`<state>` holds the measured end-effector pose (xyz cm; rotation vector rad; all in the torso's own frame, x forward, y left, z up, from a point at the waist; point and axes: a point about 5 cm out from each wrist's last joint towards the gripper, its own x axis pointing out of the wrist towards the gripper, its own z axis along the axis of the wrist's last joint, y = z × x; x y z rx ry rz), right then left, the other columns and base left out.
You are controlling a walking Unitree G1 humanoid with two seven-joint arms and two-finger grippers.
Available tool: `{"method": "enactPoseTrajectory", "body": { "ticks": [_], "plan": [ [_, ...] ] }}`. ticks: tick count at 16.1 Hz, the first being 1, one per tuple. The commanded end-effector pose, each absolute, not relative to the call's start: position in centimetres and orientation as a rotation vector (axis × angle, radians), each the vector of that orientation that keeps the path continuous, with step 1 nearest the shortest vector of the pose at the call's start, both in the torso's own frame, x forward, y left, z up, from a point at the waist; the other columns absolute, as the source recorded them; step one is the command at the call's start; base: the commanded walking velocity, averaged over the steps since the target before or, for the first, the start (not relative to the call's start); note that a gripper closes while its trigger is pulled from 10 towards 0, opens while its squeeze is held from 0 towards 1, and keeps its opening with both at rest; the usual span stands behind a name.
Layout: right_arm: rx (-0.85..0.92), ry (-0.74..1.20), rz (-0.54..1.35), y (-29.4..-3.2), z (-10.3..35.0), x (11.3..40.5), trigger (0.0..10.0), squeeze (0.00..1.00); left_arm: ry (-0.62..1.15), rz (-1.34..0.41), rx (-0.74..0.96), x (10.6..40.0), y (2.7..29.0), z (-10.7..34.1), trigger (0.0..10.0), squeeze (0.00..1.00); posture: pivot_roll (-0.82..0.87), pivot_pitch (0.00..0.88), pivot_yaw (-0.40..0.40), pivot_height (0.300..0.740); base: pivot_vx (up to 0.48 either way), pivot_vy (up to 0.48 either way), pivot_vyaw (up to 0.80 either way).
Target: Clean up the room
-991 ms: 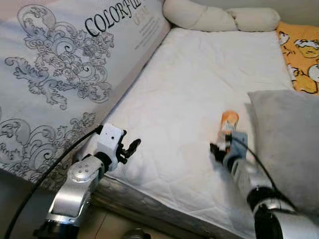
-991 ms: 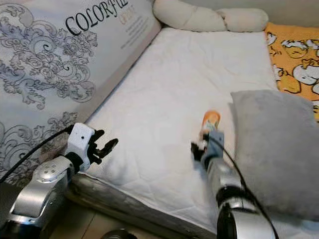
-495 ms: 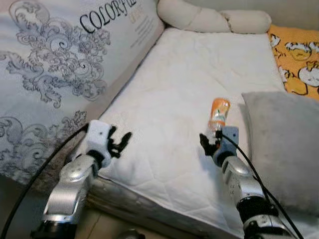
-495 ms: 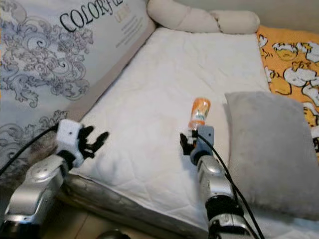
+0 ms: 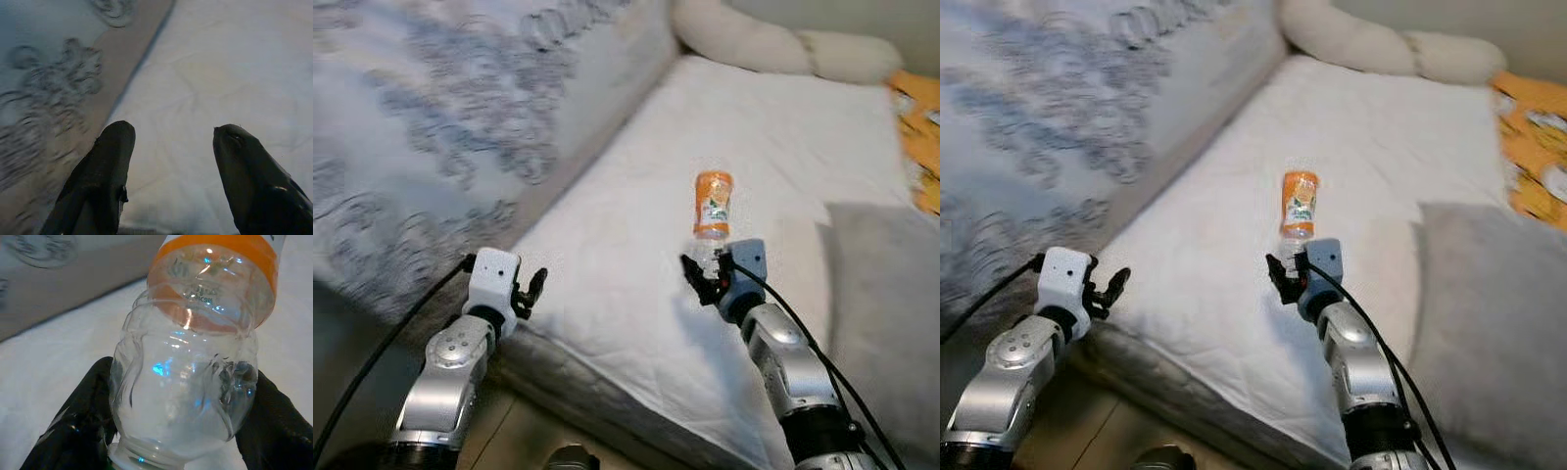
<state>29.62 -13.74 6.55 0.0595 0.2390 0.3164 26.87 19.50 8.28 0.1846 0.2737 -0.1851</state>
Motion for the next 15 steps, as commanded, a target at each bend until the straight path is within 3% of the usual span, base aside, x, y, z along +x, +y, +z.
{"method": "enactPoseTrajectory", "body": {
  "ticks": [1, 15],
  "plan": [
    [0.069, 0.247, 0.319, -13.7, 6.5, 29.3, 10.0, 0.0, 0.259, -0.19, 0.203, 26.8, 19.5, 8.5, 10.0, 0.0, 0.12, 0.0, 0.016, 0.74, 0.0, 0.0, 0.8],
    [0.133, 0.24, 0.265, -13.5, 7.2, 28.1, 10.0, 0.0, 0.218, -0.218, 0.25, 27.0, 19.6, 9.1, 10.0, 0.0, 0.1, 0.0, 0.06, 0.74, 0.0, 0.0, 0.8]
  ]
}}
